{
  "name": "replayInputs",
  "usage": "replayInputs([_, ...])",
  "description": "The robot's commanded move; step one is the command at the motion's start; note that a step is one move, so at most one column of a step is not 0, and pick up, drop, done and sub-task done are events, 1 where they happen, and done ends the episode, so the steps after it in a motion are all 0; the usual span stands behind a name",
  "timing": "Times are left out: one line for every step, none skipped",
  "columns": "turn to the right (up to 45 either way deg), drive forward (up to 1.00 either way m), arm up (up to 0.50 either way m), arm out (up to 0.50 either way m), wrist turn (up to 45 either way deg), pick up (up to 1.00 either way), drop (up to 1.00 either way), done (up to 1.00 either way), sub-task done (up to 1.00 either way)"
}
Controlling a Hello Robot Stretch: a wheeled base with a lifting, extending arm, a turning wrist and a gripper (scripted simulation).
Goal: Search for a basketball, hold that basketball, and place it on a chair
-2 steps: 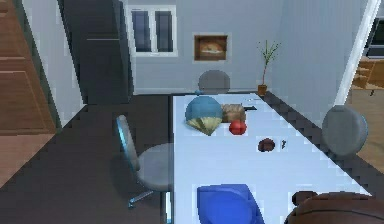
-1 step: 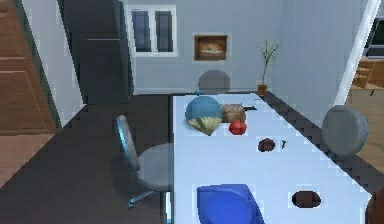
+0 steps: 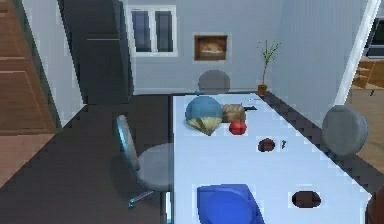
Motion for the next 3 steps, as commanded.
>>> replayInputs([0.0, 0.0, -0.5, 0.0, 0.0, 0.0, 0.0, 0.0, 0.0])
replayInputs([0.0, 0.0, 0.0, 0.0, 0.0, 0.0, 1.0, 0.0, 0.0])
replayInputs([0.0, 0.0, 0.0, -0.1, 0.0, 0.0, 0.0, 0.0, 0.0])
